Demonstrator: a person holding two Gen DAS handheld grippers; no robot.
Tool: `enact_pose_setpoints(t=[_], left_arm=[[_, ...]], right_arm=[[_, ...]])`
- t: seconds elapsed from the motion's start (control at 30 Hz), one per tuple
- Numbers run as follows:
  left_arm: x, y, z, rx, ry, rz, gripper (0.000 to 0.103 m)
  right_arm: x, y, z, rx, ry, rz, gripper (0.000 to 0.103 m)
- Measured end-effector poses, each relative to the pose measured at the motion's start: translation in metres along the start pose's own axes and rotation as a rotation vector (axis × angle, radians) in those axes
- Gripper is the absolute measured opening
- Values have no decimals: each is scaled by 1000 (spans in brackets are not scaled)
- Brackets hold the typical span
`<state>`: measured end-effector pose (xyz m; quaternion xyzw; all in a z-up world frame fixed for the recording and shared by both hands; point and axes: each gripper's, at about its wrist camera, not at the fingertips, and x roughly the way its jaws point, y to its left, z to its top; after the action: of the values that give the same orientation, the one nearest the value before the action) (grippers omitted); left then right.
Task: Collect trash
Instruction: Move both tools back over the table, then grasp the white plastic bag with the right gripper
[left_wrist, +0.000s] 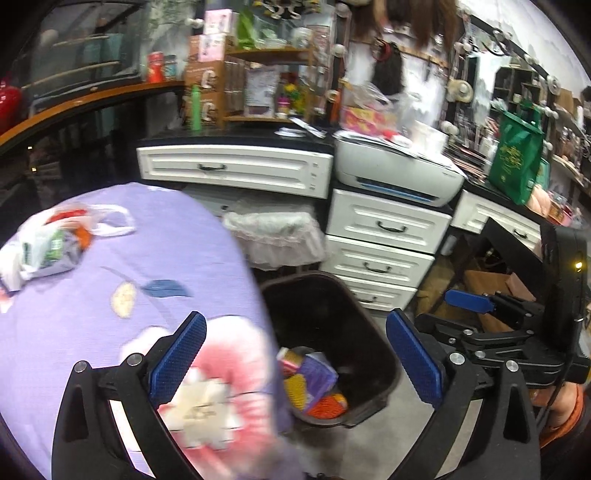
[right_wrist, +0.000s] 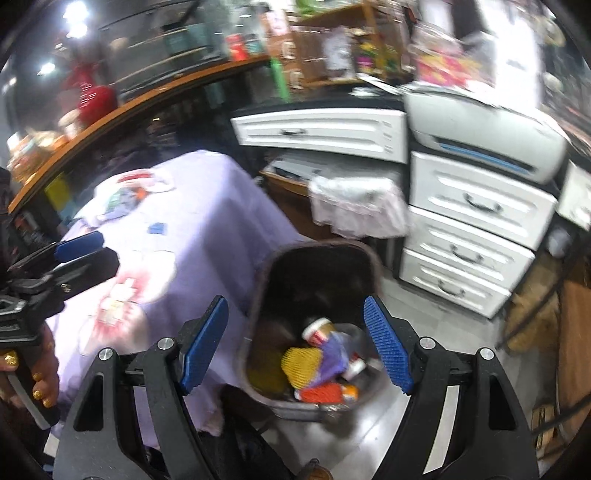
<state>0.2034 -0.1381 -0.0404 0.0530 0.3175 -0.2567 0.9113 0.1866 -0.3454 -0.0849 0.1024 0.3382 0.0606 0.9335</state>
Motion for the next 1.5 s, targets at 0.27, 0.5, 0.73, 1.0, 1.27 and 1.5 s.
enact_pose_setpoints(t=[0.27,0.5,0.73,1.0,1.27,1.5], left_arm=[[-29,71,-2,-49,-22,152,97],[-48,147,-15,-124,0,303,97],[-71,228,-22,-196,10,440,97],[-86,290,-20,-301,-10,477,97],[-77,320,-20,-341,2,452,97],[-71,336,-22,-378,2,436,97]], right_arm=[[20,78,36,-132,-5,156,76],[45,142,65,-223,15,263,76],[74,196,94,-298,34,340,76],[129,279,133,-401,70,401,76],[200,361,171,-511,104,389,76],[258,408,194,-546,172,359,76]])
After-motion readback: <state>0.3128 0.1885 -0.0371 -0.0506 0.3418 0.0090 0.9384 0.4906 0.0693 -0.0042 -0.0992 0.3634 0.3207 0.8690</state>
